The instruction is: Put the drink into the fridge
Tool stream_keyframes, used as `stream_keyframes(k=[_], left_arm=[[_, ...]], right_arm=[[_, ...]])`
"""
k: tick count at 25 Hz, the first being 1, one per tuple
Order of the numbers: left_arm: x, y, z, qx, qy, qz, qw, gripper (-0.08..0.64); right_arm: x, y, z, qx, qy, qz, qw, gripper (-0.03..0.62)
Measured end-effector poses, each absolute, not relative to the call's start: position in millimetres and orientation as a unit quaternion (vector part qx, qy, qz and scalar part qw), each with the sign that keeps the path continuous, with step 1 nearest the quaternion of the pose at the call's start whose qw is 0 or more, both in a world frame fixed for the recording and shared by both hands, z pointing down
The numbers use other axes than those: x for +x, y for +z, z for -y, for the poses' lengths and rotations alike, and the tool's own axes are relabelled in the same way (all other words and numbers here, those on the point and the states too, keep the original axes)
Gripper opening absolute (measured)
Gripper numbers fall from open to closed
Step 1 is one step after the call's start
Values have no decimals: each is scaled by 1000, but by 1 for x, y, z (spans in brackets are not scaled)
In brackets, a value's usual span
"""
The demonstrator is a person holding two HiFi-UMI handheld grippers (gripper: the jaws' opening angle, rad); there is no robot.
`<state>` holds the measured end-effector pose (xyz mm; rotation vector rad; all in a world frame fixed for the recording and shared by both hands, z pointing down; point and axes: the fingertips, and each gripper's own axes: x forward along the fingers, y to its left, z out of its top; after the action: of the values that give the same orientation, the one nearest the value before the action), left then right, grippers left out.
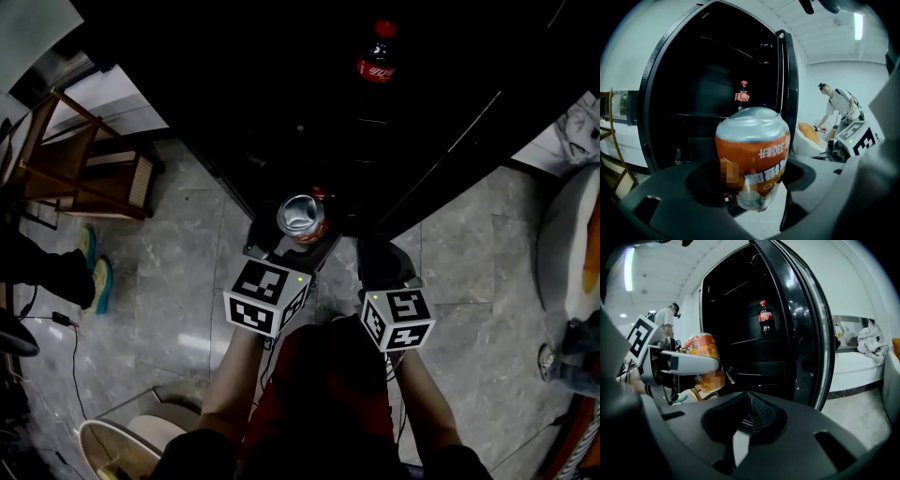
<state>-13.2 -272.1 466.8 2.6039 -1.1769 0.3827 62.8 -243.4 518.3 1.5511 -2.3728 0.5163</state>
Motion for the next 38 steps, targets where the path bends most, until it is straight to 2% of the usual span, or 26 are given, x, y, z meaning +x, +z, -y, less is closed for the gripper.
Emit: stream_keyframes(k=[22, 38], left_arm=[[4, 528, 289, 905, 133, 398, 74, 342], [23, 512, 319, 913, 140, 379, 56, 342]], right_arm=[[63, 578, 267, 524, 125, 836, 106, 18], [61, 578, 295, 514, 111, 844, 104, 18]])
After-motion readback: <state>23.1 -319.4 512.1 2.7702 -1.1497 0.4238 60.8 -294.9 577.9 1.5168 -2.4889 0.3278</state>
